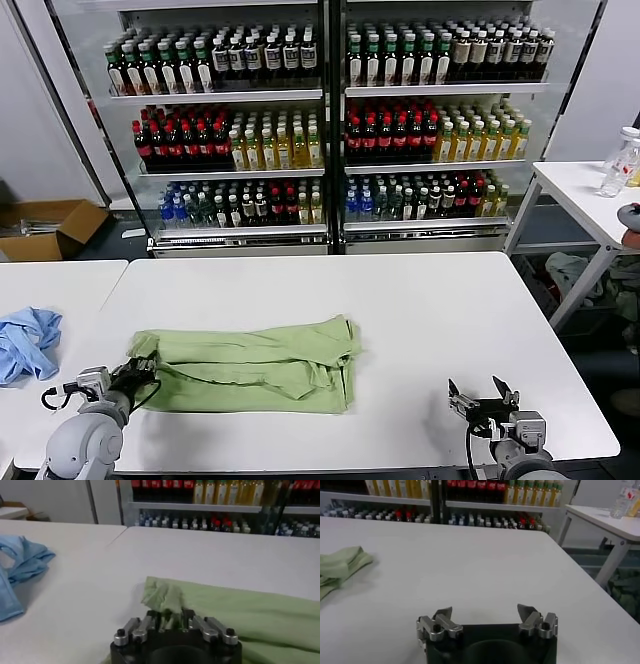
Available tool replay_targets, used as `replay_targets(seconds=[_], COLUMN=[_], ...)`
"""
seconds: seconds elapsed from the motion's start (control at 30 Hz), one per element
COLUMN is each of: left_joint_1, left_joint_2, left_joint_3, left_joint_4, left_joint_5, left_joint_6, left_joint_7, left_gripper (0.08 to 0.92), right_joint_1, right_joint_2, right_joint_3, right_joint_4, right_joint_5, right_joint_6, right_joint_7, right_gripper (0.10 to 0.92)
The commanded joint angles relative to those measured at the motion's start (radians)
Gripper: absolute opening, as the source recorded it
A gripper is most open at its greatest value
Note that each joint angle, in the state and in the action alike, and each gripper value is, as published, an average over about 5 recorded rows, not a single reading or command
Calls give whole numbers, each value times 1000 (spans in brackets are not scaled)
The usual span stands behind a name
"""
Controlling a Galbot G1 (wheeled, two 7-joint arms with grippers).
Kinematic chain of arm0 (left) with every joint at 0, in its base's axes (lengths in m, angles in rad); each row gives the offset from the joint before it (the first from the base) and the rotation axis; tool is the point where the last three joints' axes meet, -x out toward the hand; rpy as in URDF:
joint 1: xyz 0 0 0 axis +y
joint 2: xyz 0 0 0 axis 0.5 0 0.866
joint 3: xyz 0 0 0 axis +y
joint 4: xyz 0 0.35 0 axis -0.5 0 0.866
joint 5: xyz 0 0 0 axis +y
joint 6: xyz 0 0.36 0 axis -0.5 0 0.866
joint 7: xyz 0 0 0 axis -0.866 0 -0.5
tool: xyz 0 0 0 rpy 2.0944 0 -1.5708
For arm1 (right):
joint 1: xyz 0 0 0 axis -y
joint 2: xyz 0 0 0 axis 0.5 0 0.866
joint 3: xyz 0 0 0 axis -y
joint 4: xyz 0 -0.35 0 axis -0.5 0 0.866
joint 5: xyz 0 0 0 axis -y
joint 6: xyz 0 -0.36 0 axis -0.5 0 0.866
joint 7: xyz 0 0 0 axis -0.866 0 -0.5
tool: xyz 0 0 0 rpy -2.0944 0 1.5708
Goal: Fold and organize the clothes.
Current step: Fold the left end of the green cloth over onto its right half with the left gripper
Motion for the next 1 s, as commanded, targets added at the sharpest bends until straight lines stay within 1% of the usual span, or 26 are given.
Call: replay_targets(seconds=[0.03, 0.2, 0.3, 0.4, 0.47, 0.6, 0.7, 0.8, 0.87, 1.0], left_joint_1=[-14, -12, 9, 49, 75, 101, 86, 52, 24, -27], left_joint_2=[53, 120, 140, 127, 96, -3, -82, -151, -185, -223], left_joint_3=[-123, -264, -340, -369, -349, -226, -69, 96, 189, 305], left_joint_4=[-13, -59, -131, -250, -344, -510, -569, -554, -509, -408], left_joint_5=[-130, -248, -382, -516, -582, -674, -696, -634, -572, -469], left_joint_6=[-23, -27, -25, -20, -18, -18, -24, -35, -39, -44], left_joint_7=[13, 16, 9, -9, -26, -67, -92, -110, -116, -122], left_gripper=[318, 172, 108, 91, 91, 91, 91, 91, 91, 91], right_joint_1=[-5, -7, -4, -1, -2, -11, -17, -21, -21, -19], right_joint_2=[-6, -12, -7, 2, 8, 17, 22, 26, 28, 25], right_joint_3=[11, 19, 15, 7, 3, -1, -2, -2, -3, -4], right_joint_4=[4, 9, 8, 7, 7, 8, 8, 10, 11, 11], right_joint_5=[7, 14, 13, 8, 3, -10, -16, -20, -21, -21], right_joint_6=[4, 8, 9, 9, 9, 11, 14, 16, 17, 19], right_joint_7=[1, 1, 2, 3, 3, 2, 0, -1, -1, -3], right_gripper=[823, 823, 823, 823, 823, 823, 823, 823, 823, 823])
